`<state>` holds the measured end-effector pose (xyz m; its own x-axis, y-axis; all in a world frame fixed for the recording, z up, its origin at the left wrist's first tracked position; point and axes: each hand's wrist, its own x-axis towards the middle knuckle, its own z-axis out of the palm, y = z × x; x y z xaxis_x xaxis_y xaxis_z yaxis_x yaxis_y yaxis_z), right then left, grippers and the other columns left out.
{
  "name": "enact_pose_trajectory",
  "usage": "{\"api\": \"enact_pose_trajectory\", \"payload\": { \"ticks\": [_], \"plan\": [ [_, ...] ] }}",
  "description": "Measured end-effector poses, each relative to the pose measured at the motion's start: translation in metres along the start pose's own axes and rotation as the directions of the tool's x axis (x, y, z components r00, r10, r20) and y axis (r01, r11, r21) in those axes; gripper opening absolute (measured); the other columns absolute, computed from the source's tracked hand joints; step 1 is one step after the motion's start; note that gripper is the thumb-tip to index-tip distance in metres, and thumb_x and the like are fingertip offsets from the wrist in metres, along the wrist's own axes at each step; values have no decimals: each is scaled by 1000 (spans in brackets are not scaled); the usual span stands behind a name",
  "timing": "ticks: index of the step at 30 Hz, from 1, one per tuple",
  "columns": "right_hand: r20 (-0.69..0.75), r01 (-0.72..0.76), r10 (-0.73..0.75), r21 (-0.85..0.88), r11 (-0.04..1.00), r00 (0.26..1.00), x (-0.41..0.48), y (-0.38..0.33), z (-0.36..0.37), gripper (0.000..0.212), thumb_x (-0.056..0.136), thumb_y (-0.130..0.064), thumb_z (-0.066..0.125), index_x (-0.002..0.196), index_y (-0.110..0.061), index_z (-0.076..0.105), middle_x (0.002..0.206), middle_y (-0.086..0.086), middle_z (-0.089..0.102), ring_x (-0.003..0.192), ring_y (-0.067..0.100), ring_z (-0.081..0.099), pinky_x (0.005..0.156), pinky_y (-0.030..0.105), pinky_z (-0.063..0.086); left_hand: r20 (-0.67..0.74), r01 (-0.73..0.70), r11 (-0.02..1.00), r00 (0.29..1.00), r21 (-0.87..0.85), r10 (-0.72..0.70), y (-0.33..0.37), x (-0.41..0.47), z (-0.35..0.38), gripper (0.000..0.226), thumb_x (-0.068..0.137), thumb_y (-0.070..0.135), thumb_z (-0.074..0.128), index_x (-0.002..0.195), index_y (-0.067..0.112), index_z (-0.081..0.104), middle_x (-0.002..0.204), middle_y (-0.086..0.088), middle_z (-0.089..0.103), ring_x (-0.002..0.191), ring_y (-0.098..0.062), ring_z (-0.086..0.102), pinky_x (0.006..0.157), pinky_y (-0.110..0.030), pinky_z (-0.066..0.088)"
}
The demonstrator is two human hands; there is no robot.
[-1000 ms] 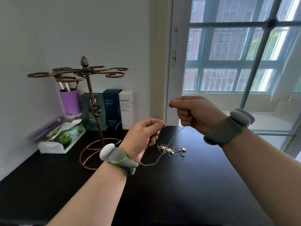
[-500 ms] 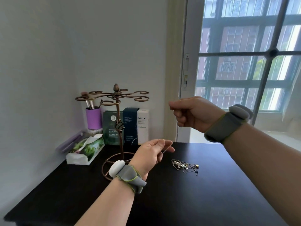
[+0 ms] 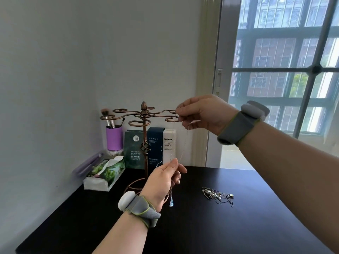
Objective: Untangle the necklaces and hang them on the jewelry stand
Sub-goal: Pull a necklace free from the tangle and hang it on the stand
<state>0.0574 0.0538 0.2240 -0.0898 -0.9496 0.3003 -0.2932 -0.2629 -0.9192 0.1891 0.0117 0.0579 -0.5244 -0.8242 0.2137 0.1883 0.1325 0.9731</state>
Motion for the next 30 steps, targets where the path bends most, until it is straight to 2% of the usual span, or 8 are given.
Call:
{"api": "enact_pose_trajectory", "payload": {
  "ticks": [4, 9, 13, 18, 23, 30],
  "plan": [
    [-39, 43, -46, -90, 995, 998, 16, -11, 9, 4, 77, -7, 71, 82, -6, 71, 64, 6, 68, 57, 18, 59, 61, 30, 51, -43, -29, 999, 999, -12, 29, 1, 2, -10, 40, 95, 37, 44, 71, 11, 61, 55, 2, 43, 61, -12, 45, 67, -19, 44],
    [-95, 41, -60, -197, 980, 994, 38, -15, 16, 5, 76, -8, 72, 81, -7, 71, 60, 3, 68, 50, 13, 59, 56, 25, 45, -62, -56, 998, 997, -42, 54, -4, 9, -17, 39, 96, 35, 44, 70, 10, 58, 54, 0, 40, 58, -13, 44, 60, -18, 44],
    [-99, 31, -53, -213, 977, 994, 48, -14, 23, 9, 77, -6, 71, 85, -3, 71, 61, 4, 67, 48, 11, 58, 57, 25, 44, -73, -45, 996, 997, -75, 40, -8, 13, -22, 39, 95, 36, 44, 69, 9, 55, 51, 2, 35, 52, -13, 38, 60, -24, 39],
    [-140, 2, -39, -256, 967, 989, 56, -11, 28, 11, 76, -2, 70, 87, 0, 70, 64, 8, 66, 44, 11, 56, 55, 25, 44, -50, 28, 989, 998, -147, -36, -13, 19, -27, 42, 96, 35, 44, 64, 11, 56, 50, 1, 29, 46, -12, 26, 50, -26, 31],
    [-198, -27, -34, -300, 953, 980, 59, -8, 20, 10, 74, -2, 70, 84, -2, 72, 63, 8, 67, 44, 12, 55, 55, 24, 46, -23, 105, 989, 994, -103, -108, -19, 22, -23, 41, 97, 34, 43, 66, 9, 55, 49, 1, 27, 43, -11, 22, 47, -26, 23],
    [-224, -58, -26, -360, 931, 974, 53, -5, 9, 7, 73, -1, 69, 79, -3, 72, 62, 8, 65, 49, 14, 49, 56, 26, 44, 27, 129, 988, 991, -80, -128, -28, 21, -18, 42, 97, 34, 43, 65, 9, 55, 49, 1, 27, 44, -10, 22, 47, -27, 19]
  ]
}}
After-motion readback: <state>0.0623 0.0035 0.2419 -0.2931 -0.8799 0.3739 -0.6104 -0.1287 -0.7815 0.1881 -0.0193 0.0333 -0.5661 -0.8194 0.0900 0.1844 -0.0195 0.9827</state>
